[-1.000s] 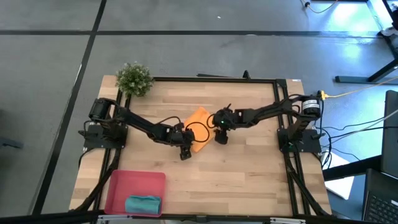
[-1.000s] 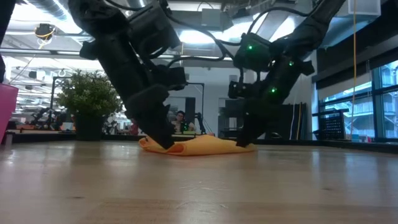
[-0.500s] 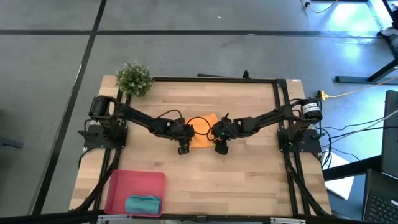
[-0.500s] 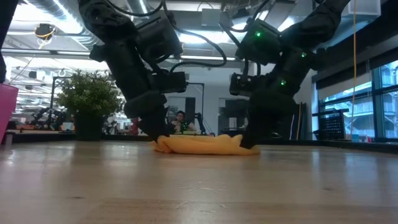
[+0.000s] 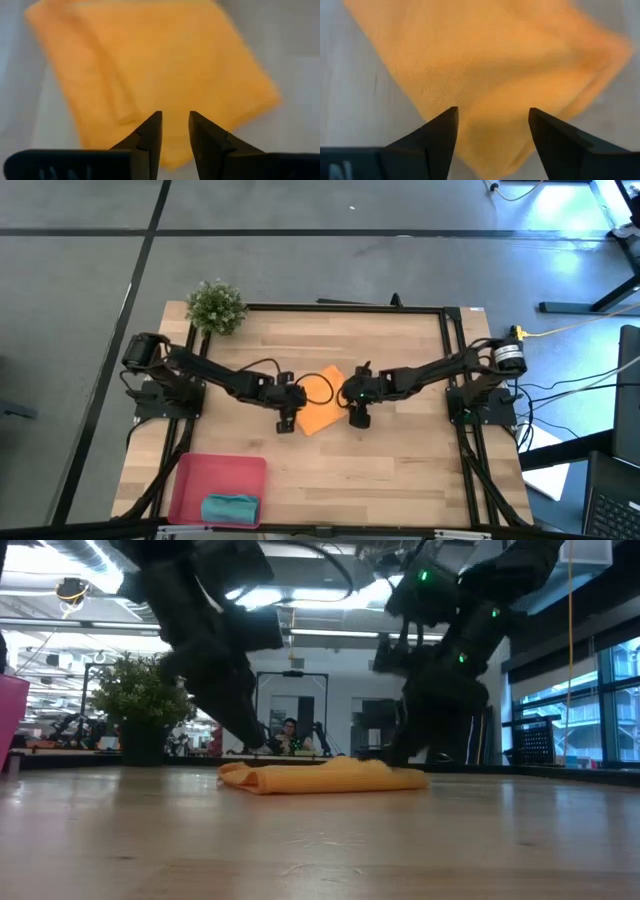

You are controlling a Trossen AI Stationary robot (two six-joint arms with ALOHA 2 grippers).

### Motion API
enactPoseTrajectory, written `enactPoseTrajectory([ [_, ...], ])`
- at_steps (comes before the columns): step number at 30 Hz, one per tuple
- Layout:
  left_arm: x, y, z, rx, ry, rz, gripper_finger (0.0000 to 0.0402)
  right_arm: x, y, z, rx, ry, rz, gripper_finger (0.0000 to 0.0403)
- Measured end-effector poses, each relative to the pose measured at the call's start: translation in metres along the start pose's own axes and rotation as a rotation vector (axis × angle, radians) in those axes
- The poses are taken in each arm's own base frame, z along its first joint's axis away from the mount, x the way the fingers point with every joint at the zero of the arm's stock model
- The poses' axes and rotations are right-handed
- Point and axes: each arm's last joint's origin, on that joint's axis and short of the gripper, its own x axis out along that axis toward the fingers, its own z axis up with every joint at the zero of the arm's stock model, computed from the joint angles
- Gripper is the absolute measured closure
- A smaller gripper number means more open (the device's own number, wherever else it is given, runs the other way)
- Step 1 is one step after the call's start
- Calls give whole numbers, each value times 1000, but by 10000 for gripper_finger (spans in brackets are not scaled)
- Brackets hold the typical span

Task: Roll microfiber towels into tight, uniform cylinder then place into a basket
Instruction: Fold the orange microfiber towel, then roll the orange microfiber towel

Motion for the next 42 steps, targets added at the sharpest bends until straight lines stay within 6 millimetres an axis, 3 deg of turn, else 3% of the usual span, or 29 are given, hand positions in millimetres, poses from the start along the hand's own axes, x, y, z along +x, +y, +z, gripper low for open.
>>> enactPoseTrajectory([
  [7,-5,-23,0,56,-39,-40,313,-22,0,10,-29,-70,2,159],
  [17,-7,-37,9,3,-159,-68,297,-23,6,7,-119,-48,78,159],
  [23,0,-57,6,182,-182,-109,293,-24,11,0,-301,11,86,159],
  [31,16,-71,-2,235,-181,-42,293,-5,17,-7,-470,52,98,159],
  [39,16,-72,-1,209,-193,-23,293,12,17,-12,-504,81,8,162],
  [42,16,-72,-1,206,-192,-23,294,14,17,-12,-501,76,2,184],
])
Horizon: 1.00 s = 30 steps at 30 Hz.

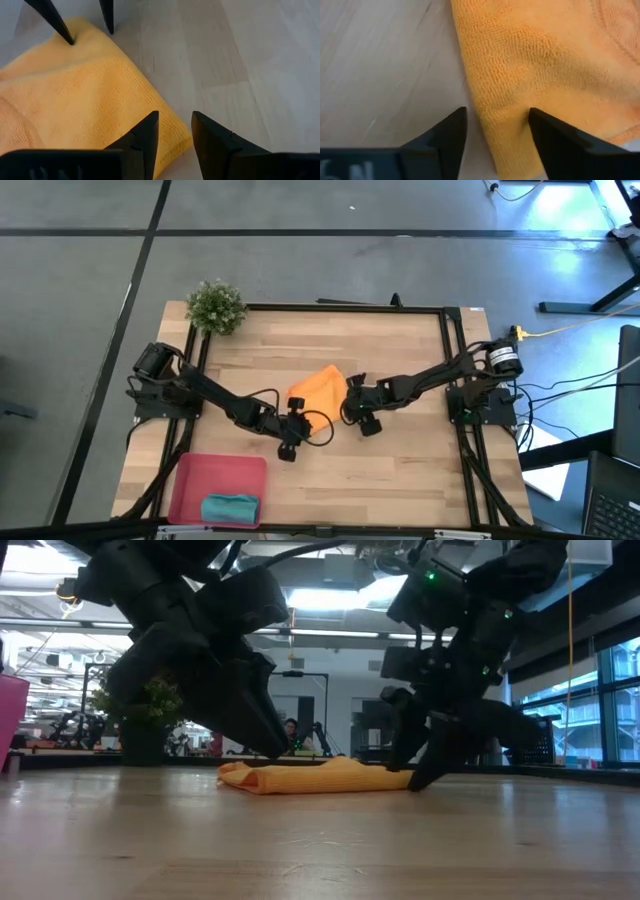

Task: Roll microfiber towels into tight, uniform cylinder then place into a basket
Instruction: Roll the orange microfiber towel

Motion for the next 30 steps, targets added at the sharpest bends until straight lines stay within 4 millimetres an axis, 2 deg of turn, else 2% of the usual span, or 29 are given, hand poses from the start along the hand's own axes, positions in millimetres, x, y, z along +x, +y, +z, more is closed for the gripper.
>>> enactPoseTrajectory([
  [3,0,1,0,-18,-1,19,292,1,0,1,25,-6,-6,231],
  [10,0,2,-3,-77,23,51,295,3,-1,3,109,-45,17,384],
  [17,-1,1,-8,-128,68,77,295,4,-6,2,227,-51,9,395],
  [22,-1,0,-8,-156,65,78,294,4,-8,1,240,-51,10,396],
  [30,-1,1,-8,-242,68,60,263,4,-11,0,276,-52,14,398],
])
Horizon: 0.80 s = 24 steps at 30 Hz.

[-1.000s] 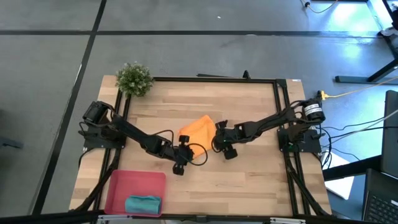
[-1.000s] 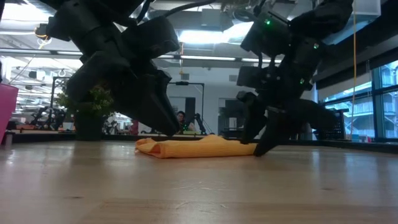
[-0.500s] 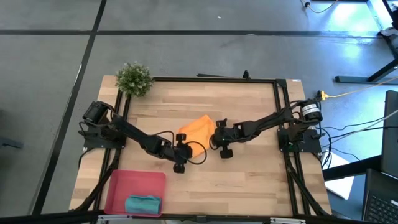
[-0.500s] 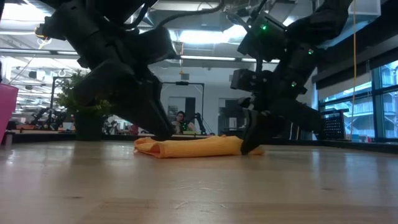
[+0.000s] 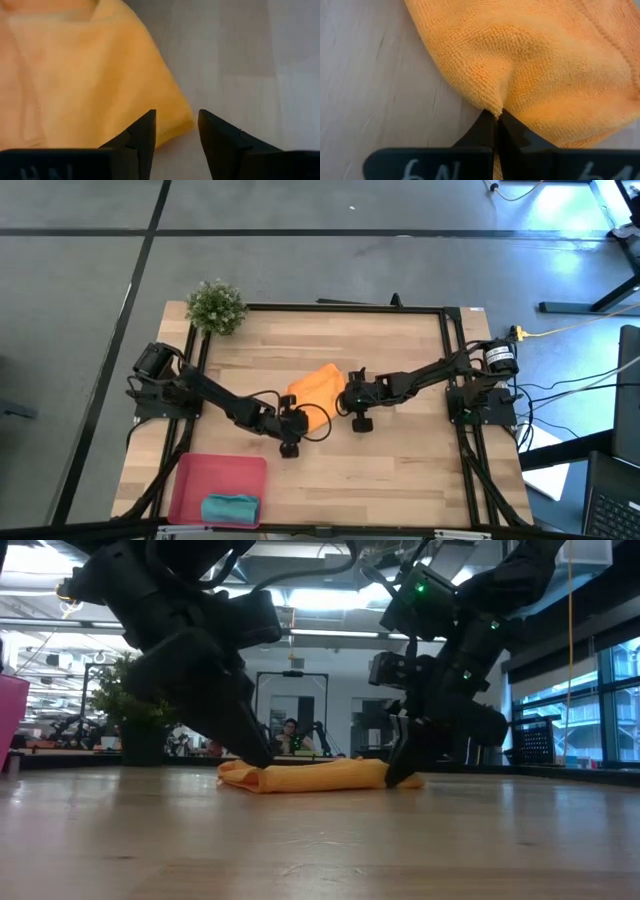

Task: Roll microfiber towels into tight, uniform cylinder then place into a basket
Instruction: Roll the orange microfiber towel

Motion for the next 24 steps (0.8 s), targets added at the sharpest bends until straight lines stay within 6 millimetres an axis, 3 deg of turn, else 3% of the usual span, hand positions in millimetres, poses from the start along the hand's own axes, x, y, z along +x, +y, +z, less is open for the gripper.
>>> enactPoseTrajectory([
  [18,21,-4,-17,73,78,51,257,0,-1,0,27,-5,0,400],
  [21,21,-4,-19,82,90,68,278,0,-1,1,27,-6,0,400],
  [24,21,-3,-19,87,93,77,325,0,-1,1,42,-7,0,400],
])
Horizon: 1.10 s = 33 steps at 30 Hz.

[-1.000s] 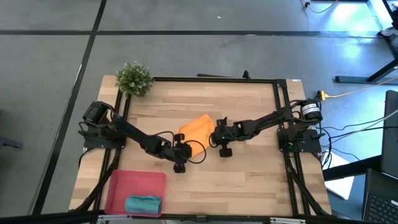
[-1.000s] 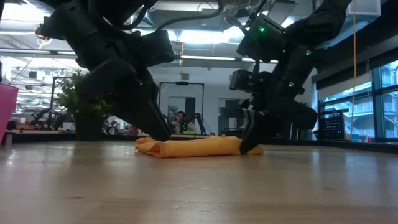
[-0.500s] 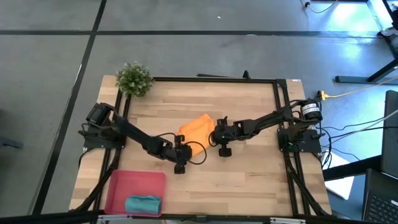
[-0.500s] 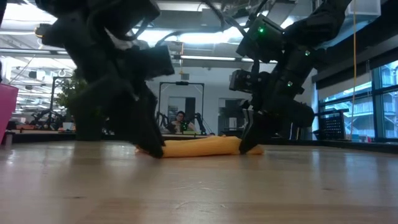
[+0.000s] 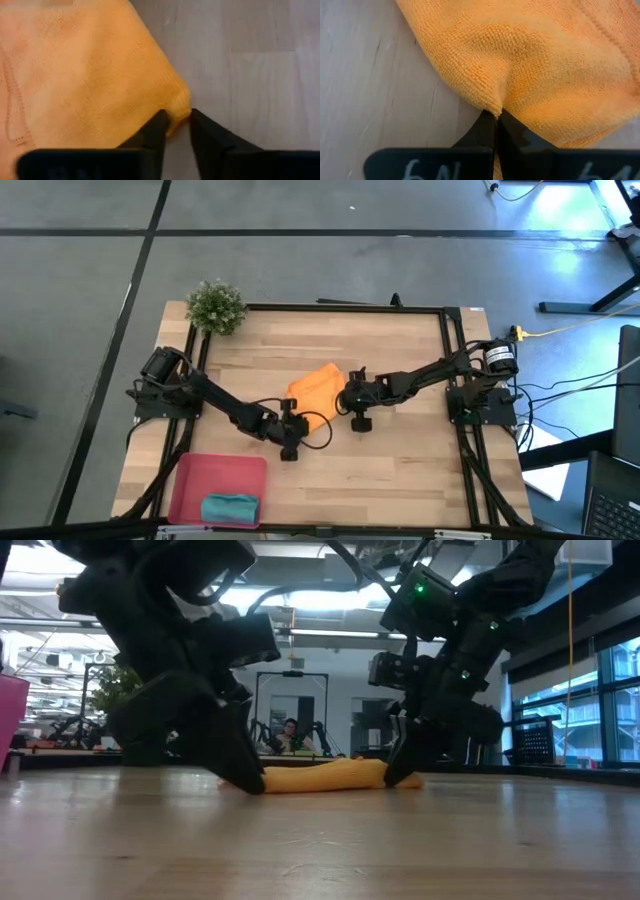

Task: Roll microfiber towels into tight, uniform cylinder then place into a basket
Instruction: Roll the orange microfiber towel

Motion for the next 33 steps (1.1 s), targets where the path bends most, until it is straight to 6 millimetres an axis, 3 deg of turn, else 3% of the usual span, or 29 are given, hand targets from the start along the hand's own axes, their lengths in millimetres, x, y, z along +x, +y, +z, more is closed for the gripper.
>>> enactPoseTrajectory([
  [3,0,1,-1,3,2,18,380,0,0,0,8,2,4,400],
  [5,-3,1,0,0,-3,28,394,-1,0,0,8,7,25,400],
  [10,-11,3,7,-11,-2,-15,400,-6,1,3,29,58,56,400],
  [21,-32,12,29,-177,28,-37,401,-19,6,24,44,105,357,400],
  [27,-32,21,42,-218,5,-29,401,-23,-7,37,115,64,416,400],
  [33,-32,33,45,-269,72,18,401,-22,-23,33,185,83,450,400],
])
